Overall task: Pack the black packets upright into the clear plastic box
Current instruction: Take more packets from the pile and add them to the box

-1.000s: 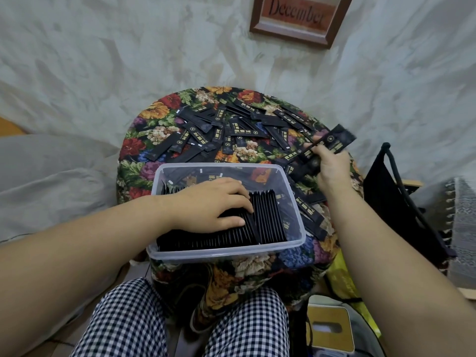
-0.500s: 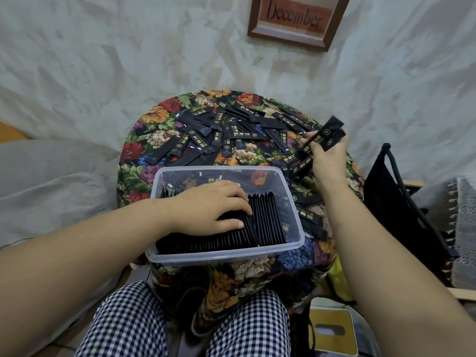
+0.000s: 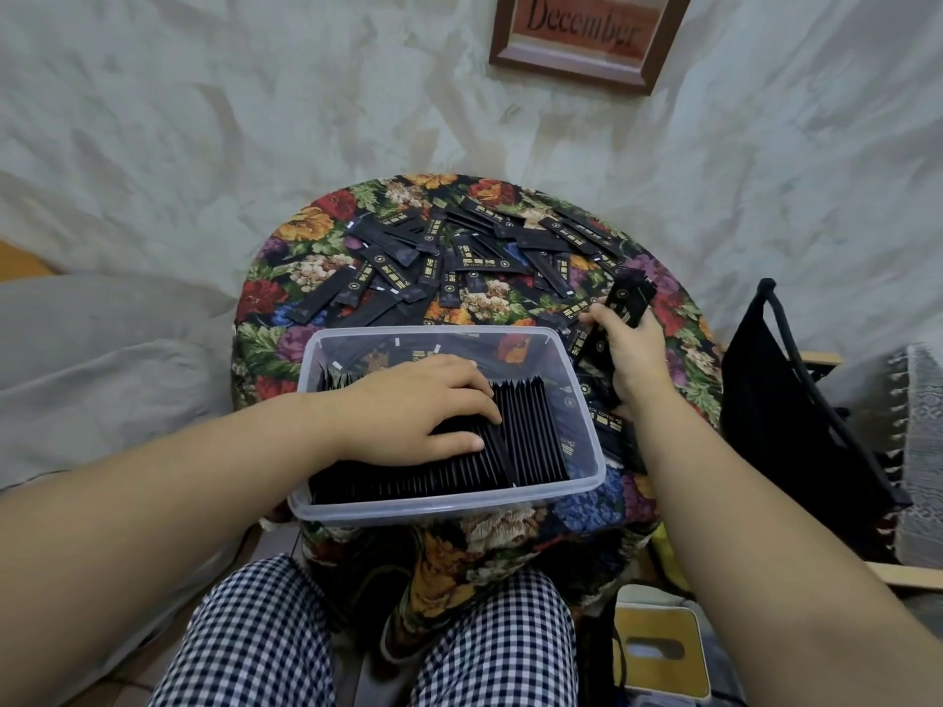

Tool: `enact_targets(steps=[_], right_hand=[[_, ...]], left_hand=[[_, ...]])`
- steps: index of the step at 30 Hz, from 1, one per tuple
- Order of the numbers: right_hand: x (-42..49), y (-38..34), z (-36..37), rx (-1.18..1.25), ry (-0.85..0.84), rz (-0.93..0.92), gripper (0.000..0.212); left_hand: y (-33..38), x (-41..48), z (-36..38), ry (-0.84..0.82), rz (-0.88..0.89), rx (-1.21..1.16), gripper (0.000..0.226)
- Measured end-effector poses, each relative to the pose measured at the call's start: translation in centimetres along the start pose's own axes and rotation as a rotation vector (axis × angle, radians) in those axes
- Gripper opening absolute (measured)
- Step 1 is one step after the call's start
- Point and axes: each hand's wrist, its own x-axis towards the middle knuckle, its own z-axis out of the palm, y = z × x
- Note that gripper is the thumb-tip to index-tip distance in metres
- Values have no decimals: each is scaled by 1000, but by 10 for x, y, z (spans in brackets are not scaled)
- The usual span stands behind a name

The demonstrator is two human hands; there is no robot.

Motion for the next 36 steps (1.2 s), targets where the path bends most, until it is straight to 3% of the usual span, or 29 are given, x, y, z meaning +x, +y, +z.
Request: enact_targets(steps=[6,12,21,28,36], right_hand=[[4,-5,-2,30,6,-45,13],[1,1,0,11,1,46,19],[0,-12,5,324,15,103,11],[-1,-7,-3,286,16,175,24],[-4,-2,-3,356,-28,121,12]], left_hand=[[-1,0,1,-1,-3,1,40],[0,0,1,-7,-6,2,40],[-1,-1,2,7,4,-6,39],[-1,-1,3,5,4,-2,39],[-1,0,2,8,6,-6,38]])
